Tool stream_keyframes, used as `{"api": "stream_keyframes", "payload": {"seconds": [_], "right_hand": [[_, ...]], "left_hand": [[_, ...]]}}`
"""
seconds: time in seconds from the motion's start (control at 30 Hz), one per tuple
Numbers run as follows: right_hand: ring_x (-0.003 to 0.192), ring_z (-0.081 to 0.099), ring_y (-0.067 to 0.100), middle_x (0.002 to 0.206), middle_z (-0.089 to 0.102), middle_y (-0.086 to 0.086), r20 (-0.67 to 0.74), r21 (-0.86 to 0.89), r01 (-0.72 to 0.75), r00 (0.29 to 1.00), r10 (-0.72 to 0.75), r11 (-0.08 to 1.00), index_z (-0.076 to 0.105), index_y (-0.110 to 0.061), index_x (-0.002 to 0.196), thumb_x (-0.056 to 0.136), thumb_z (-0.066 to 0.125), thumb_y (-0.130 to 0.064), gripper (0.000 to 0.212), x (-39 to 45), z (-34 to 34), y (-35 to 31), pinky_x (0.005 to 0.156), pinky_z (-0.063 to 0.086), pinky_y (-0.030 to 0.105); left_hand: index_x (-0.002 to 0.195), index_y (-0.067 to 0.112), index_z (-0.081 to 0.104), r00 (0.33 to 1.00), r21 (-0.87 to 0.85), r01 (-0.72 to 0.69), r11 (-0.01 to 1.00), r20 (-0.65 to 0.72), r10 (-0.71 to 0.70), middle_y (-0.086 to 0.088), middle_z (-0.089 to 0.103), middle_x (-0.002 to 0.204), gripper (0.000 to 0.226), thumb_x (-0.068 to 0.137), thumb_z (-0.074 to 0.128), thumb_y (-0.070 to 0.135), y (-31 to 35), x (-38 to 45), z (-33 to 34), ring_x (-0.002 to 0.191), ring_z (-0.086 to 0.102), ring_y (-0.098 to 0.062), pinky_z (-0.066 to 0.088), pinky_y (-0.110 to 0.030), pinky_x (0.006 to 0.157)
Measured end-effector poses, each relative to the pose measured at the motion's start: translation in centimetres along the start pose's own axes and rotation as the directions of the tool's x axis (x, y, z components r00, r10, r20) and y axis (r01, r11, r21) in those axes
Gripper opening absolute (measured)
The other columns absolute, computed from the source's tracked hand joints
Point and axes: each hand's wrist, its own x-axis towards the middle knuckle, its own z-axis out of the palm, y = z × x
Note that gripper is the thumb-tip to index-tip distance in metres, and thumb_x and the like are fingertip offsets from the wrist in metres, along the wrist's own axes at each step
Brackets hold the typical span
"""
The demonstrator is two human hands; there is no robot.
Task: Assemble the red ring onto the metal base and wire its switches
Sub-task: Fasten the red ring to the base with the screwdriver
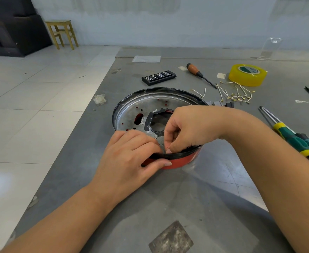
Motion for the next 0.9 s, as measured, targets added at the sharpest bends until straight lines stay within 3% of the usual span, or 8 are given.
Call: {"api": "stream_keyframes", "payload": {"seconds": [0.27, 0.47, 0.73, 0.9], "right_hand": [[0.075, 0.065, -0.003, 0.08, 0.073, -0.016, 0.0, 0.014, -0.011, 1.0, 0.011, 1.0, 0.076, -0.034, 0.083, 0.085, 0.076, -0.038, 0.004, -0.03, -0.07, 0.03, 0.069, 0.049, 0.018], [0.068, 0.062, -0.01, 0.075, 0.071, -0.021, 0.003, 0.044, -0.005, 1.0, 0.004, 0.999, 0.076, -0.033, 0.082, 0.085, 0.077, -0.036, 0.005, -0.12, -0.12, 0.27, 0.057, 0.044, 0.005], [0.078, 0.071, 0.009, 0.085, 0.077, -0.005, 0.012, 0.107, -0.007, 1.0, 0.006, 0.994, 0.078, -0.031, 0.088, 0.086, 0.078, -0.038, 0.007, -0.08, -0.34, 0.62, 0.06, 0.049, 0.01], [0.062, 0.064, 0.002, 0.075, 0.075, -0.004, 0.019, 0.137, -0.009, 1.0, 0.007, 0.991, 0.078, -0.028, 0.09, 0.091, 0.074, -0.034, 0.007, 0.17, -0.49, 0.99, 0.057, 0.044, 0.006]], "left_hand": [[0.092, 0.024, 0.077, 1.0, 0.001, 0.0, 1.0, 0.006, 0.0, 0.013, 0.073, 0.1, 0.034, 0.095, 0.068, 0.056, -0.01, -0.07, 0.04, 0.098, 0.069, -0.015, 0.048, -0.04, 0.086], [0.092, 0.024, 0.077, 1.0, 0.003, -0.001, 1.0, 0.01, 0.001, 0.013, 0.073, 0.1, 0.033, 0.095, 0.068, 0.055, 0.01, -0.02, -0.06, 0.099, 0.068, -0.014, 0.047, -0.038, 0.087], [0.093, 0.023, 0.077, 1.0, 0.0, 0.005, 1.0, 0.012, -0.005, 0.013, 0.073, 0.1, 0.033, 0.094, 0.068, 0.055, 0.08, -0.01, -0.22, 0.099, 0.069, -0.015, 0.047, -0.039, 0.088], [0.093, 0.024, 0.077, 1.0, -0.004, 0.006, 1.0, 0.003, -0.006, 0.013, 0.074, 0.1, 0.034, 0.095, 0.066, 0.056, 0.18, 0.02, -0.24, 0.098, 0.069, -0.014, 0.046, -0.036, 0.088]]}}
